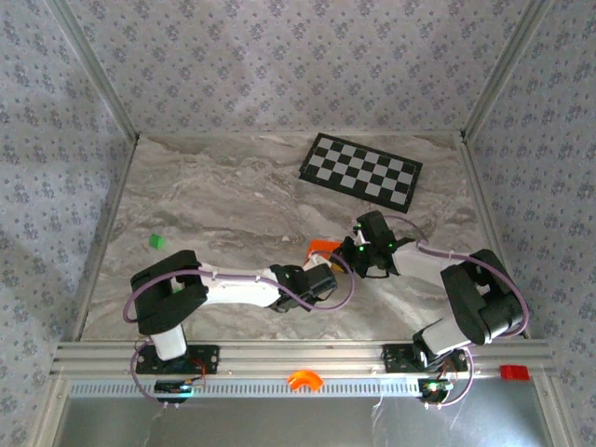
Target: Fold a paper plane with a square sheet of paper (pick it up from the middle)
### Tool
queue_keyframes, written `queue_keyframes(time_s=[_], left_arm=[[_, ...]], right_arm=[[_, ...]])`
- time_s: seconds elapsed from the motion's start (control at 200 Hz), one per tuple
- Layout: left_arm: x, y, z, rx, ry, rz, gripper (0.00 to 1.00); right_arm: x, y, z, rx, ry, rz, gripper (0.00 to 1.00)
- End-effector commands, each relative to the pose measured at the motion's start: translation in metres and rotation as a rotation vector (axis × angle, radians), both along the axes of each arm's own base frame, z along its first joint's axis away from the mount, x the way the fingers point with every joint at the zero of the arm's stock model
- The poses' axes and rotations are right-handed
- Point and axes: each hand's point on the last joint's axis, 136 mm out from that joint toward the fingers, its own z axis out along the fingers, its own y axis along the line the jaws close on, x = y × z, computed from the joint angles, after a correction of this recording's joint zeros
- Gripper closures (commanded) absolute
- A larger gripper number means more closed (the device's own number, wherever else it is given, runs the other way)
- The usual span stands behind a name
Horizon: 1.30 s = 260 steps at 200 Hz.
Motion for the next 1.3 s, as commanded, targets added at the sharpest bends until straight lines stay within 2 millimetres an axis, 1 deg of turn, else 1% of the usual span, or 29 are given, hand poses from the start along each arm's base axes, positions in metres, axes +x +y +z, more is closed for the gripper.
queue_keyframes(time_s=[0.0,0.075,0.215,0.415,0.485,0.665,0.87,1.104,1.294], left_arm=[[0.0018,-0.0022,0.0073,0.038,-0.034,-0.020,0.76],[0.0017,-0.0022,0.0066,0.042,-0.036,-0.019,0.76],[0.0009,-0.0004,0.0062,0.054,-0.044,-0.021,0.77],[-0.0004,-0.0018,0.0084,0.061,-0.056,-0.035,0.77],[-0.0009,-0.0033,0.0090,0.061,-0.057,-0.042,0.76],[-0.0013,-0.0072,0.0106,0.064,-0.071,-0.051,0.74],[-0.0010,-0.0072,0.0106,0.065,-0.077,-0.043,0.73],[-0.0007,0.0012,0.0051,0.097,-0.076,-0.023,0.77],[-0.0004,0.0009,0.0053,0.097,-0.080,-0.024,0.82]], right_arm=[[-0.0004,0.0030,0.0021,0.018,0.018,0.001,0.88],[-0.0005,0.0017,0.0013,0.015,0.020,-0.006,0.82],[-0.0007,0.0014,-0.0003,0.012,0.025,-0.007,0.81],[-0.0001,0.0025,0.0000,0.016,0.029,-0.007,0.87],[-0.0006,0.0033,0.0000,0.017,0.029,-0.004,0.92],[0.0000,0.0048,0.0008,0.035,0.030,-0.012,1.00],[-0.0009,0.0066,-0.0007,0.047,0.037,-0.015,1.00],[0.0004,0.0069,-0.0006,0.049,0.036,-0.018,1.00],[0.0006,0.0069,-0.0015,0.048,0.038,-0.020,1.00]])
